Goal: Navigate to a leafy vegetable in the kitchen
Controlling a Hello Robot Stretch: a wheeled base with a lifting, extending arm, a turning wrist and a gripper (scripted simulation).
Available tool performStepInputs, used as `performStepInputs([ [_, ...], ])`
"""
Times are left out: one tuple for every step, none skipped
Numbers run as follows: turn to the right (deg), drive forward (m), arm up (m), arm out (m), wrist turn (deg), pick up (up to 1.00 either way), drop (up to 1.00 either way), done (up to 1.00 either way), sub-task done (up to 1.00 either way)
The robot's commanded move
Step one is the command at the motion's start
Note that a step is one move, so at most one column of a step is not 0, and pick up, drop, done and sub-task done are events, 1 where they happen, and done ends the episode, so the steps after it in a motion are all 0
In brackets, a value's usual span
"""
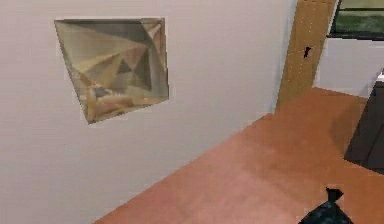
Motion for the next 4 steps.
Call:
performStepInputs([
  [0.0, 0.35, 0.0, 0.0, 0.0, 0.0, 0.0, 0.0, 0.0],
  [-3.0, 0.0, 0.0, 0.0, 0.0, 0.0, 0.0, 0.0, 0.0],
  [-45.0, 0.0, 0.0, 0.0, 0.0, 0.0, 0.0, 0.0, 0.0],
  [-45.0, 0.0, 0.0, 0.0, 0.0, 0.0, 0.0, 0.0, 0.0],
])
